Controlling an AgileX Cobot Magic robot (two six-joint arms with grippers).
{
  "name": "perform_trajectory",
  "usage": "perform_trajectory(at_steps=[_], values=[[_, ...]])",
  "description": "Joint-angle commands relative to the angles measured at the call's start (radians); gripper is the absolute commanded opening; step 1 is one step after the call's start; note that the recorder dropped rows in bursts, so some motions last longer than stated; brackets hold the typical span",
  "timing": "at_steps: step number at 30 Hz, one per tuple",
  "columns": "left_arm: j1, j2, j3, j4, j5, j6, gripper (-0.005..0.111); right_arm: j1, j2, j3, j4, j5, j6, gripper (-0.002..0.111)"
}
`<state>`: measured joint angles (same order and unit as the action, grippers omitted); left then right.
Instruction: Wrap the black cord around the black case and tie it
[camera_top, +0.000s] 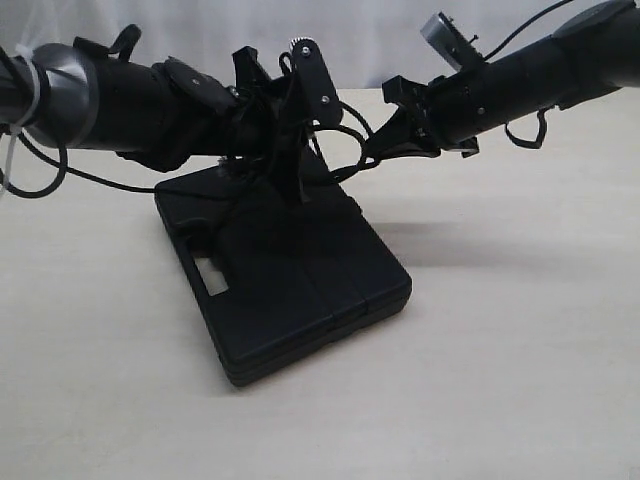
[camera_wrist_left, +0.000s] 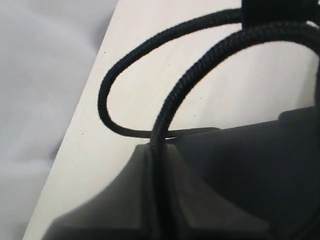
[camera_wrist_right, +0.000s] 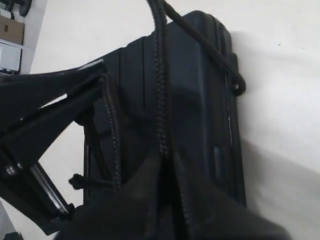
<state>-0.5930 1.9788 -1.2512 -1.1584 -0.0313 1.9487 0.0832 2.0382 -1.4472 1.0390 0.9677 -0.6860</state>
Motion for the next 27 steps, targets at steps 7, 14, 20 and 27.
perform_trajectory(at_steps=[7,14,20,27], values=[[-0.001,-0.001,-0.007,-0.003,0.181,0.012,0.009,0.001,0.000,-0.006,-0.012,0.032,0.014,0.004],[-0.001,-0.004,-0.007,-0.005,0.140,0.010,0.054,0.001,0.000,-0.006,-0.051,0.032,0.024,0.004],[-0.001,-0.045,-0.007,-0.016,0.127,-0.103,0.062,0.001,0.003,-0.006,-0.061,0.028,0.029,0.004],[0.000,-0.138,-0.007,-0.007,0.300,-0.552,0.062,0.001,0.008,-0.006,-0.061,0.028,0.029,0.004]])
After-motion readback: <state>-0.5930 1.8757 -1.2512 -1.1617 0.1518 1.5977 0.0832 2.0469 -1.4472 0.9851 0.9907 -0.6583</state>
